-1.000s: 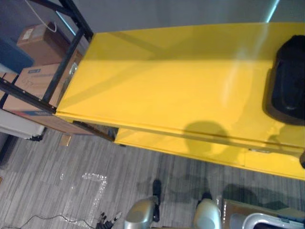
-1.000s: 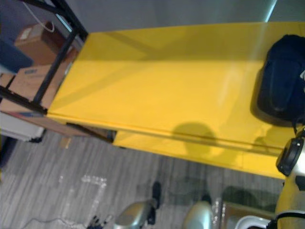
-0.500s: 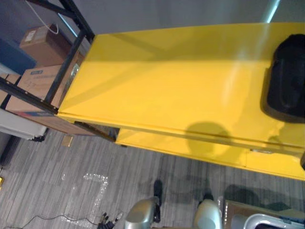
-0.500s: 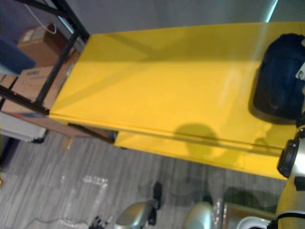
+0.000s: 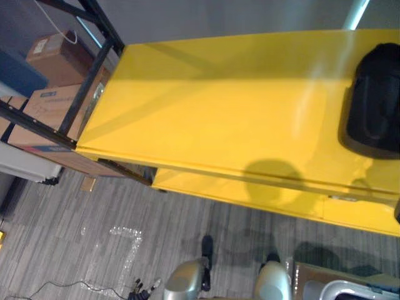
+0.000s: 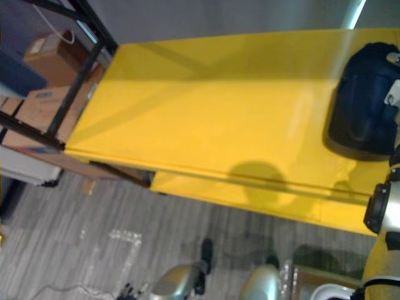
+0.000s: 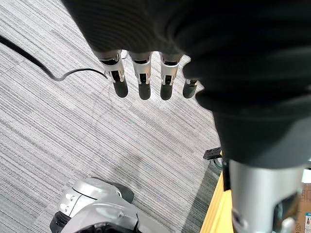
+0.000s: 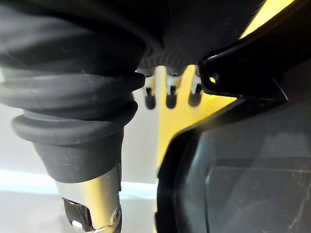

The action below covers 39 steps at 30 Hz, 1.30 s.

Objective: Walk over and take plastic housings, then place them on the shelf

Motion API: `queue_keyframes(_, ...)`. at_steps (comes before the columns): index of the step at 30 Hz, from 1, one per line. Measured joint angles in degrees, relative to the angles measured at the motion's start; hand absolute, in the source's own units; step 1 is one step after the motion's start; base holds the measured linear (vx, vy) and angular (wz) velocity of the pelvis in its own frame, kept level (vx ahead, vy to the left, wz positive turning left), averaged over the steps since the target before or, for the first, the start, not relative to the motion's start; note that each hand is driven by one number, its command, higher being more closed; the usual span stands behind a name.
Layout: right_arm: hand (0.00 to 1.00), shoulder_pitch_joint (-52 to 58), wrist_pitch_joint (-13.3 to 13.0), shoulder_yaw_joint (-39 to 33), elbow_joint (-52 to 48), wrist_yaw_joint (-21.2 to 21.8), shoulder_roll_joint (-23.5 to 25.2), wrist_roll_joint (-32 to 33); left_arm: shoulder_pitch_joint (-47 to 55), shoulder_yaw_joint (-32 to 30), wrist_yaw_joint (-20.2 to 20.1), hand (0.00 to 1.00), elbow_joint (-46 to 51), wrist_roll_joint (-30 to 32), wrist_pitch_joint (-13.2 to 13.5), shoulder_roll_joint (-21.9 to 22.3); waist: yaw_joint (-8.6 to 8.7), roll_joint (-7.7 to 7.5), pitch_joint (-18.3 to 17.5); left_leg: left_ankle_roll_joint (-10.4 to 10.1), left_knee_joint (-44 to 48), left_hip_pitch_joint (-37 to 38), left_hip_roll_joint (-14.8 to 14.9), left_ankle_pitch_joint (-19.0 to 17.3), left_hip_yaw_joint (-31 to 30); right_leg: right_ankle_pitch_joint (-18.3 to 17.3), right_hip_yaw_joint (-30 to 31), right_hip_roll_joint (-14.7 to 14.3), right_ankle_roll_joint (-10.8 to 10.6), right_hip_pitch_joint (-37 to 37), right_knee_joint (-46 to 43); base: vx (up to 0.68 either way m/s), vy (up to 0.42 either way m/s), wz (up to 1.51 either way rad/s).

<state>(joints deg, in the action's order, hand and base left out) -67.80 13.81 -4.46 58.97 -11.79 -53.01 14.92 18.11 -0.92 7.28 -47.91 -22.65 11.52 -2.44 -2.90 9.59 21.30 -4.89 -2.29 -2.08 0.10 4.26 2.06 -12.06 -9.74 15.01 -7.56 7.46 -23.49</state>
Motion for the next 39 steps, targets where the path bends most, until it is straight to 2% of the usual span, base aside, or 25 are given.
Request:
queue_keyframes(5,0.00,0.01,0.00,-0.02,-0.12,0.64,0.01,-0.01,0.00,-0.01,-0.25,0.00,-0.02,-0.01,0.00,0.00,-0.10,0.77,0.39,0.14,0.14,-0.60,-0.01,-0.11,0.35,-0.17,0.07,0.15,-0.02,0.71,-0.44,0.00,0.000,0.00)
queue_keyframes(12,0.00,0.02,-0.54,0.00,-1.95,0.26,0.03,-0.05,-0.02,0.13,-0.87,0.00,0.07,0.00,-0.01,-0.01,-0.18,1.00,1.28,0.21,0.69,-1.06,-0.20,-0.26,0.58,-1.06,0.09,0.66,0.04,1.65,-2.17,0.00,0.000,0.00)
queue_keyframes(17,0.00,0.02,-4.60,0.01,-2.21,-2.31,0.05,-0.04,-0.02,0.34,-1.16,0.00,0.29,0.01,-0.01,-0.02,-0.18,0.99,1.29,0.37,0.79,-1.00,-0.51,-0.43,0.93,-1.20,0.21,1.06,-0.05,1.65,-2.33,0.00,0.000,0.00)
queue_keyframes(21,0.00,0.02,-10.05,-0.01,-2.56,-3.66,0.04,0.04,-0.01,1.77,-1.15,0.00,1.33,0.02,-0.06,-0.47,-0.22,0.64,1.52,0.37,0.92,-0.88,-0.51,-0.43,0.98,-1.15,0.13,1.05,-0.10,1.32,-2.11,0.00,0.000,0.00)
queue_keyframes(26,0.00,0.04,-12.40,0.00,-3.81,-2.93,0.05,0.20,-0.02,1.77,-1.15,0.00,2.18,0.07,-0.12,-0.58,-0.24,0.43,1.67,0.33,0.89,0.12,-0.51,-0.47,1.01,-0.70,-0.17,0.97,-0.54,-0.41,-0.82,0.00,0.000,0.00)
queue_keyframes(30,0.00,0.08,-13.65,0.15,-4.77,-0.94,0.13,0.28,-0.02,1.77,-1.13,0.00,1.93,0.12,-0.45,-0.61,-0.49,0.39,1.68,0.33,0.92,0.02,-0.32,-0.47,1.20,0.39,-0.44,0.64,-0.68,-1.01,0.79,0.00,0.000,0.00)
queue_keyframes(32,0.00,0.12,-16.03,0.47,-4.92,-0.18,0.21,0.38,-0.02,1.77,-1.14,0.00,1.77,0.51,-0.42,-0.74,-0.77,0.29,1.74,0.33,0.87,0.07,-0.11,-0.47,1.29,1.12,-0.52,0.23,-0.70,-1.62,2.12,0.00,0.011,-0.03)
queue_keyframes(35,0.00,0.54,-20.39,1.45,-9.17,3.65,0.89,3.44,-0.02,1.77,-1.13,0.00,1.65,0.56,-0.35,-1.58,-0.94,0.14,1.71,0.35,0.84,0.17,0.30,-0.43,1.33,1.64,-0.65,-0.29,-0.58,-2.07,3.02,0.00,0.002,-0.03)
queue_keyframes(38,0.00,2.21,-22.77,1.60,-14.98,6.67,2.77,4.61,-0.03,1.74,-1.14,0.00,1.62,0.54,-0.27,-1.63,-0.96,-0.09,1.82,0.34,0.73,1.11,0.32,-0.44,1.20,1.78,-0.82,-0.42,-0.68,-3.28,3.66,0.00,0.000,0.00)
queue_keyframes(39,0.00,4.24,-23.16,1.63,-19.77,7.74,4.69,4.63,-0.04,1.67,-1.16,0.00,1.51,0.56,-0.27,-1.64,-0.95,-0.58,1.61,0.33,0.74,1.20,0.47,-0.45,1.25,2.05,-0.82,-0.66,-0.65,-3.57,4.22,0.01,0.000,-0.05)
